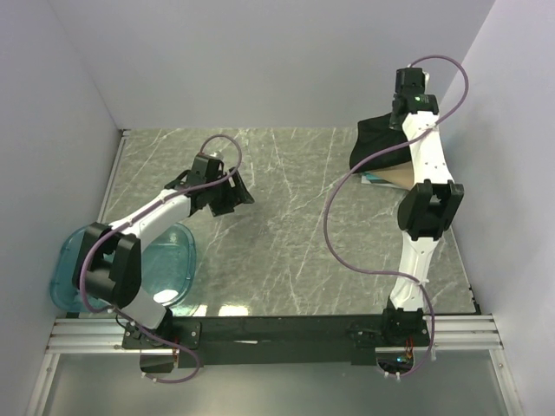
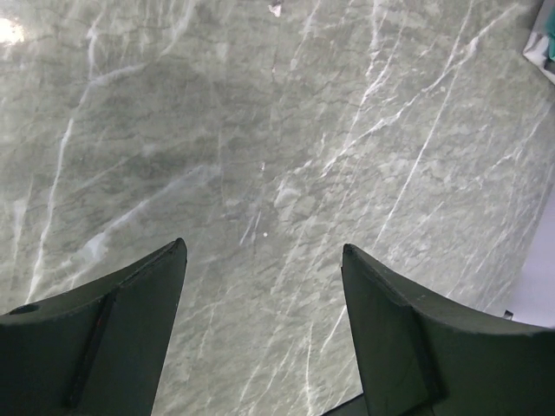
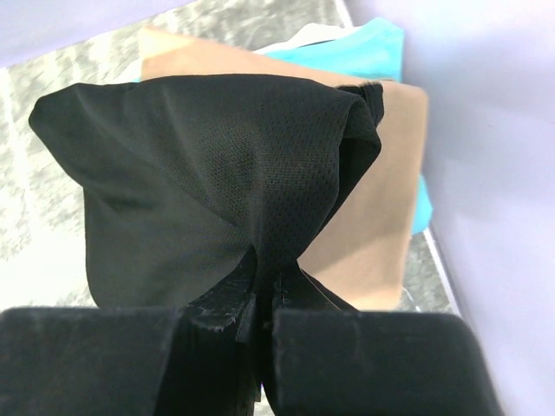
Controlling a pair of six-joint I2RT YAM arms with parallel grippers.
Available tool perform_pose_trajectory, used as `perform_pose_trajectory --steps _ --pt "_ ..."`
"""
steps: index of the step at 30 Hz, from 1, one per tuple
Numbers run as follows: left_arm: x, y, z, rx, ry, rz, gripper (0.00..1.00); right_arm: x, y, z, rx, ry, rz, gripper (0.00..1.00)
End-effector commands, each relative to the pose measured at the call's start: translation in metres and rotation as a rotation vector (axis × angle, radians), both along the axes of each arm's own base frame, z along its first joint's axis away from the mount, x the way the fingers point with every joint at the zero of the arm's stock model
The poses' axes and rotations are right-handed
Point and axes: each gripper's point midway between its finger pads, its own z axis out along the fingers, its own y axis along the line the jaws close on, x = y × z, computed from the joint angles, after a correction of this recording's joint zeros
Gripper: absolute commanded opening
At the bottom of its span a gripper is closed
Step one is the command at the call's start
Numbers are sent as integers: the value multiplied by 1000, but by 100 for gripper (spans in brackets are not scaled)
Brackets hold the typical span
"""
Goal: Fold and stack the t-shirts
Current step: Neatly place the folded tshirt to the corner
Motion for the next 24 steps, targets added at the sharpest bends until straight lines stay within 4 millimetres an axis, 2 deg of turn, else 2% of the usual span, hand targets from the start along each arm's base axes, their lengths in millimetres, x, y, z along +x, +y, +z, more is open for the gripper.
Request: perform_pose_trajectory --steps 1,4,5,8,15,16,17,18,19,20,21,24 --pt "-8 5 2 28 -16 -6 78 -9 -22 63 -17 -155 -63 0" --pt "-11 5 1 29 -11 -6 78 -11 -32 65 -15 -161 -87 0" --pt "-11 4 2 30 -13 -5 78 -13 -42 63 -13 -160 -105 0" --pt "-10 5 4 31 -18 0 78 -13 -46 59 -11 -150 -108 0" --pt "-8 4 13 47 -42 0 78 -16 -55 31 -6 -91 -135 0" --pt "-9 4 15 48 -44 0 78 -18 -56 30 -11 -86 -147 4" --pt "-8 4 16 48 -49 2 78 -19 -57 30 -11 -88 -160 11" --pt "-9 4 16 52 -51 3 78 -21 -58 31 -12 -88 -172 25" --pt "-9 4 19 51 -61 5 78 -22 -60 34 -19 -90 -187 55" --pt "-10 5 20 53 -63 6 78 -25 -61 34 -14 -92 -204 78" --pt "-10 6 21 55 -67 12 78 -27 -62 39 -15 -102 -213 89" --pt "-10 9 27 64 -87 28 78 -33 -63 50 -17 -125 -235 90"
